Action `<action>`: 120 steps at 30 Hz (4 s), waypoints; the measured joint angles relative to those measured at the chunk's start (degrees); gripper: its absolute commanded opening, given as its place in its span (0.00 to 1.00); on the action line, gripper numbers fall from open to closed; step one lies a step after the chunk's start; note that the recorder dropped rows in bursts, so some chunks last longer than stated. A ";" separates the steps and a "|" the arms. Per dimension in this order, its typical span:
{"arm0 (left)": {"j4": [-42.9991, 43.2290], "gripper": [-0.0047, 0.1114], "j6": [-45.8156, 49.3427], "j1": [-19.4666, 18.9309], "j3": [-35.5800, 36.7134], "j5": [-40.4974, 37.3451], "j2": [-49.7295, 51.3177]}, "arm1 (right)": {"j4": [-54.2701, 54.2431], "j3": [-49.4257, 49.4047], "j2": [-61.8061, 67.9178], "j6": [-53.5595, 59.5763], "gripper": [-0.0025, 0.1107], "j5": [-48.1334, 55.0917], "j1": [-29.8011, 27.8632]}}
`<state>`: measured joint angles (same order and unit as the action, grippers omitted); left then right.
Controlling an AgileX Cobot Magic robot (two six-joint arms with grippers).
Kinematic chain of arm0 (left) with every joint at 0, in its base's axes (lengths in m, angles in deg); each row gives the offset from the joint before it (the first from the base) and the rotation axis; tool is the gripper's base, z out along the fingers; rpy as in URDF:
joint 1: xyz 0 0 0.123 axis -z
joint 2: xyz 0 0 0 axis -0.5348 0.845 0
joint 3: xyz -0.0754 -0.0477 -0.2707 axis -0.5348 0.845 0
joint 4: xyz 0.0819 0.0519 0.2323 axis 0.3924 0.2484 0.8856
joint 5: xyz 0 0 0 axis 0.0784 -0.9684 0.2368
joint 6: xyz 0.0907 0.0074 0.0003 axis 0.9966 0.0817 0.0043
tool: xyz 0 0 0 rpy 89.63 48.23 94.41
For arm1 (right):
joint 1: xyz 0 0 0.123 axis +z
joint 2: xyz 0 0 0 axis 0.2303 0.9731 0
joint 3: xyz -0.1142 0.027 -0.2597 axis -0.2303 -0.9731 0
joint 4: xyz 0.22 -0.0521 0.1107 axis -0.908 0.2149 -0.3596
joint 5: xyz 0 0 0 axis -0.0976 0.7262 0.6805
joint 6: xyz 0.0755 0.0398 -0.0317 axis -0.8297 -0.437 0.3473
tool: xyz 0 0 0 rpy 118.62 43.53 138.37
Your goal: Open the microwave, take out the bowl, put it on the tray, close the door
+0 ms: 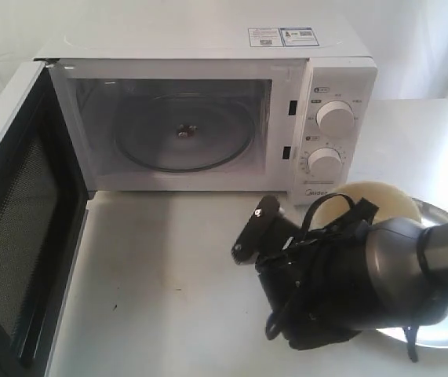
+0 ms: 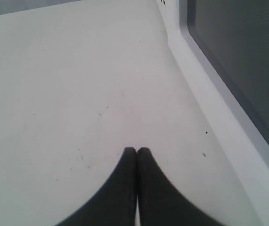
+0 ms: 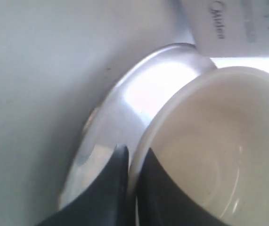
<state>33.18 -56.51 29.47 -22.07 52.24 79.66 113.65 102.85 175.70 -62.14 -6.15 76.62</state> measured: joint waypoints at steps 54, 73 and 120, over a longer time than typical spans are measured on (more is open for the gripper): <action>0.00 0.04 0.00 0.00 0.00 0.00 0.00 | 34.05 61.36 22.67 27.54 0.02 -19.33 18.33; 0.00 0.04 0.00 0.00 0.00 0.00 0.00 | 31.93 61.45 23.75 34.20 0.02 17.43 2.32; 0.00 0.04 0.00 0.00 0.00 0.00 0.00 | 6.58 -21.50 -53.04 -32.71 0.02 17.88 25.37</action>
<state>33.18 -56.51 29.47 -22.07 52.24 79.66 120.23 81.35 122.67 -94.84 11.73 102.00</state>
